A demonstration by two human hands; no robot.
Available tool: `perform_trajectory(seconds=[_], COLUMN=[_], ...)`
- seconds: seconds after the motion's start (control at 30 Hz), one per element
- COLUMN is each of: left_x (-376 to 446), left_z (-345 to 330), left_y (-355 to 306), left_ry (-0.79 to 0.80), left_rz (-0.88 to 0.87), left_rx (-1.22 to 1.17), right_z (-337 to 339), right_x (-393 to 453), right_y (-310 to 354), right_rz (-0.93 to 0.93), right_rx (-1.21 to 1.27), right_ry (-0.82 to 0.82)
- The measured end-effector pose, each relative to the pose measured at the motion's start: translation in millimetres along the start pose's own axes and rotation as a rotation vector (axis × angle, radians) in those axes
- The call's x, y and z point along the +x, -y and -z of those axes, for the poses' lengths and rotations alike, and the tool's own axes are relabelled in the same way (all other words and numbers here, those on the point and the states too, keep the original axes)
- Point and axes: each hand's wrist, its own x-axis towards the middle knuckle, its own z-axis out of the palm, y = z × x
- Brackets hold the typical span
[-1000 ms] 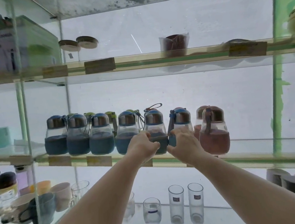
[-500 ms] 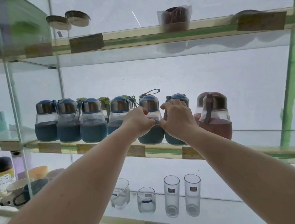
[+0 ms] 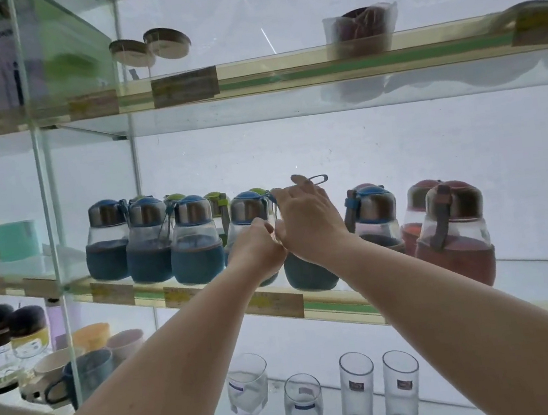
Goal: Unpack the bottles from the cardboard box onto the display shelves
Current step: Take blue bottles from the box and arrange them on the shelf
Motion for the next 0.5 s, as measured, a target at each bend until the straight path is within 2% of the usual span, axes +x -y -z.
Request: perform_trajectory(seconds=[0.3,0.5], left_x=[16,15], left_z=[13,22], left_y=[29,38], left_ry=[0.091,0.153], left_rz=[-0.115,-0.182], left_rx=[-0.062,-0.082], right_z=[-15,-10], right_x=[44,44], right_y=[26,41], right_rz=[-0.251,-0.324], right_rx=[-0.120,-0.158], right_ry=[0.203,0.143])
